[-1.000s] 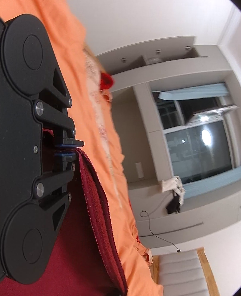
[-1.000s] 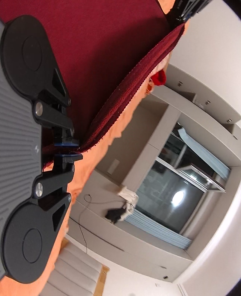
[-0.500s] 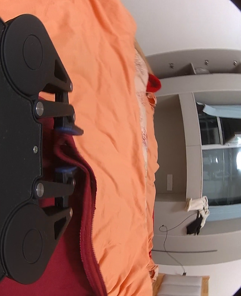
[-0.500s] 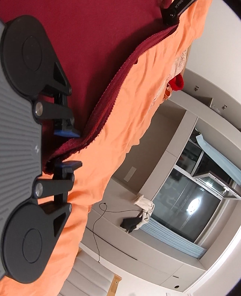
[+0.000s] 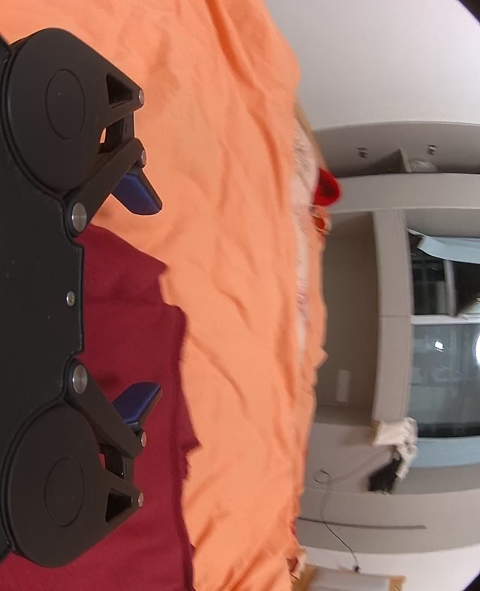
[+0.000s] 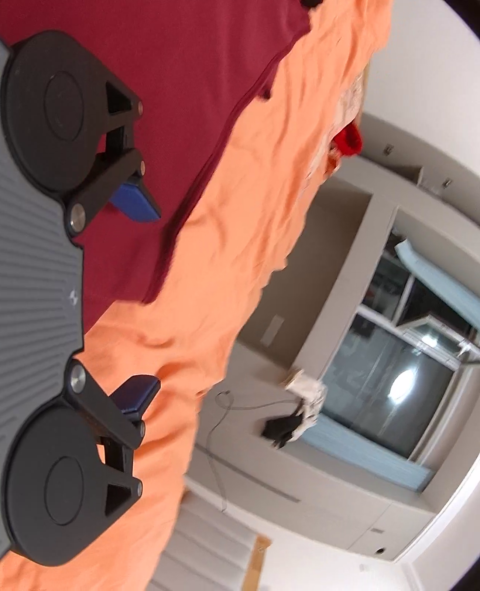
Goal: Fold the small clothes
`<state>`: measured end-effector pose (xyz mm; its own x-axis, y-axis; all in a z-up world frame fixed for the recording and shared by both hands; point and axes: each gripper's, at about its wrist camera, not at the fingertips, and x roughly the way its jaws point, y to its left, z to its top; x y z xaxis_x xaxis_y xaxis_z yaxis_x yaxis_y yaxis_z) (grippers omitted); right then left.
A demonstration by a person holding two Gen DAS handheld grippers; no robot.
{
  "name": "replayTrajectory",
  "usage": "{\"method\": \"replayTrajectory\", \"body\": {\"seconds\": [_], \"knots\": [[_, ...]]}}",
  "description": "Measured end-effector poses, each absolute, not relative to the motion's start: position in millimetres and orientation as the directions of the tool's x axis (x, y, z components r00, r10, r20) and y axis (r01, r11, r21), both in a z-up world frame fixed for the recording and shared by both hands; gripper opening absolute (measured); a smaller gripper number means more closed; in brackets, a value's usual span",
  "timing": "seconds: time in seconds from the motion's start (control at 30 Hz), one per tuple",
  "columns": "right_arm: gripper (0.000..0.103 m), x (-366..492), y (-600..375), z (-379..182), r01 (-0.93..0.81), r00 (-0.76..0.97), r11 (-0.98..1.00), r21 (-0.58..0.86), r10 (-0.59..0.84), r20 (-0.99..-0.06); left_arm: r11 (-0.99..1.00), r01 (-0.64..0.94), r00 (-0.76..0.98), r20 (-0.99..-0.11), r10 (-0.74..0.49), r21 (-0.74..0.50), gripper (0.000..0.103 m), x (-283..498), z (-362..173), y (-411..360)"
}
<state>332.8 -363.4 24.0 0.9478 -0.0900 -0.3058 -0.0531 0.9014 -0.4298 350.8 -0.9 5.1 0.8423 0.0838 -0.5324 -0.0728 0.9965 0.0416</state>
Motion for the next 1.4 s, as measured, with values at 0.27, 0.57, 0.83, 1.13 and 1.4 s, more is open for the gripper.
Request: {"method": "replayTrajectory", "body": {"seconds": [0.27,0.57,0.83,1.13,1.4], "knots": [[0.1,353.6,-398.2,7.3,0.003,0.897,0.958,-0.286,-0.128,-0.422,0.991,-0.135,0.783,-0.614,0.097,-0.015,0.097,363.8,-10.4,13.3],[0.102,330.6,-398.6,35.1,0.042,0.924,0.944,-0.326,-0.161,-0.346,0.987,-0.137,0.823,-0.564,0.064,-0.087,0.1,346.7,9.3,18.4],[0.103,284.4,-399.5,70.5,0.043,0.954,0.967,-0.253,-0.114,-0.276,0.989,-0.064,0.86,-0.511,-0.014,-0.135,0.102,306.1,30.4,7.7],[0.103,219.4,-384.6,86.6,-0.077,0.974,0.992,-0.099,0.054,-0.221,0.983,0.091,0.922,-0.36,-0.143,-0.157,0.102,209.4,42.4,-7.4],[0.103,178.1,-355.8,86.9,-0.16,0.964,0.986,-0.048,0.146,-0.223,0.958,0.113,0.884,-0.413,-0.217,-0.263,0.102,142.5,7.8,-1.0]]}}
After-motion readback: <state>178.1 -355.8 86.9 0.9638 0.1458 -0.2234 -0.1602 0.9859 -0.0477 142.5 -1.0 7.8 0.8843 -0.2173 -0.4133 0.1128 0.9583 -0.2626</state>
